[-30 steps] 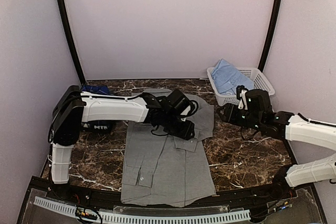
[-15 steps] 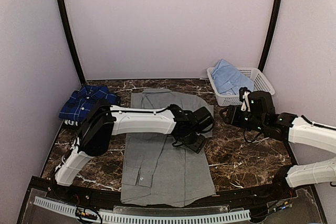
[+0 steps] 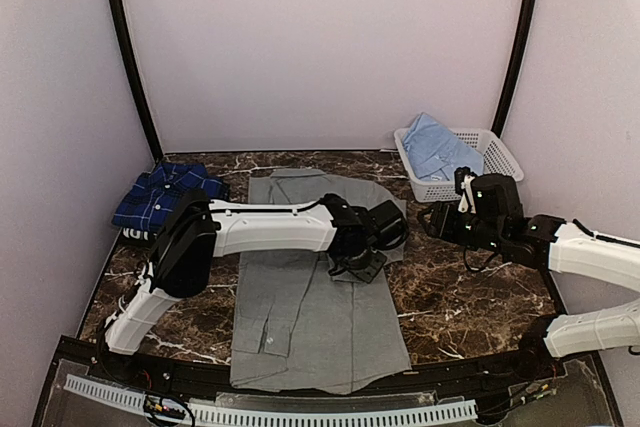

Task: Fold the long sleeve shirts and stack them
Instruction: Pick up the 1/3-folded shirt from the center of the board.

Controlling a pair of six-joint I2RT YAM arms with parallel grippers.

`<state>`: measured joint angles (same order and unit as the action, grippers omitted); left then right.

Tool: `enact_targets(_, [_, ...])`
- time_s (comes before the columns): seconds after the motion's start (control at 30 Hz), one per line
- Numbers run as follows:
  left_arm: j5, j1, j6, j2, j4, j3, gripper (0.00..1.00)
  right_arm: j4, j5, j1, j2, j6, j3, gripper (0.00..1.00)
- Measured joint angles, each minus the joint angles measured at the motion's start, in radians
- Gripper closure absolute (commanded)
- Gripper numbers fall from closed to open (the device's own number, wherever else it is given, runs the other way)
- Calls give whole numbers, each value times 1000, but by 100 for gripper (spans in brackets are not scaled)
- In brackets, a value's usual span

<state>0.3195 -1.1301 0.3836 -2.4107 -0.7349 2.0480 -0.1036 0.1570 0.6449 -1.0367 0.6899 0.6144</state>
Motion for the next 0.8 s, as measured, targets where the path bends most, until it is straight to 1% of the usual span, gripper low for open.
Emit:
enact_targets(0.03, [3, 0, 1, 0, -2, 6, 82, 0, 0, 0, 0, 0, 0, 39])
enact_targets(0.13, [9, 0, 2, 0, -5, 15, 93, -1, 0, 0, 0, 0, 0, 39])
enact_targets(0.23, [12, 0, 4, 0, -8, 20, 100, -2, -3, 0, -1, 0, 0, 38])
enact_targets(0.47, [10, 12, 21, 14, -20, 22, 100, -2, -24, 0, -31, -6, 0, 37])
enact_targets(0.63, [-18, 33, 21, 85, -6, -14, 100, -2, -39, 0, -55, -12, 0, 35])
enact_targets(0.8, [-40, 47, 31, 115, 8, -20, 100, 0, -72, 0, -76, -24, 0, 33])
